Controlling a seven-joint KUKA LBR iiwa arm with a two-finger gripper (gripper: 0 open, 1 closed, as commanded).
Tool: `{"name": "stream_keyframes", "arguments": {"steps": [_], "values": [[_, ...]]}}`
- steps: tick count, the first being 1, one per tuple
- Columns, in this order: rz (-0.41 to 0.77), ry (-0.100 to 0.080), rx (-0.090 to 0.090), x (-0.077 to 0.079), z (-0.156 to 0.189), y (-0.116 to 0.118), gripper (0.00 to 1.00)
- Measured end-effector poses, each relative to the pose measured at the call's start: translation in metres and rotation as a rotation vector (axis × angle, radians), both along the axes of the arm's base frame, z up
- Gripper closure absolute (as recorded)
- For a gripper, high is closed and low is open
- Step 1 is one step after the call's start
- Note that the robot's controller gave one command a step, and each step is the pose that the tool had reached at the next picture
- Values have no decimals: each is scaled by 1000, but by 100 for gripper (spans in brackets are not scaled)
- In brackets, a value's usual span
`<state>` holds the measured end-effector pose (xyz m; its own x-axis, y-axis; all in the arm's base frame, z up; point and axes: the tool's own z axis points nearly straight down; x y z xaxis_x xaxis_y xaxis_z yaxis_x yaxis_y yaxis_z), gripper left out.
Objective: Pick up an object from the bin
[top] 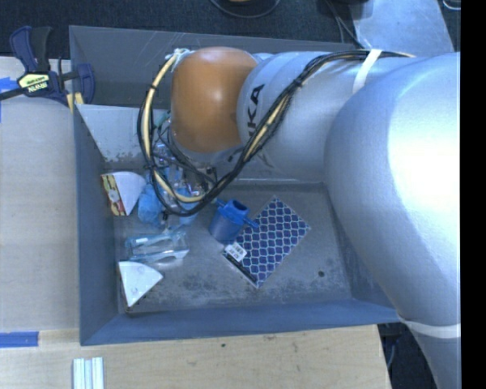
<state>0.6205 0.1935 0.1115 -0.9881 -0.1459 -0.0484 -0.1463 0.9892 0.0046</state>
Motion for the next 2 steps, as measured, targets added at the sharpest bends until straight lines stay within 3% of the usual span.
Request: {"name": "stream_keyframes", "arguments": {"steps": [1, 2], "values": [[63, 9, -5, 3, -19, -16, 0], [17, -2, 0, 3, -41, -24, 100]]}}
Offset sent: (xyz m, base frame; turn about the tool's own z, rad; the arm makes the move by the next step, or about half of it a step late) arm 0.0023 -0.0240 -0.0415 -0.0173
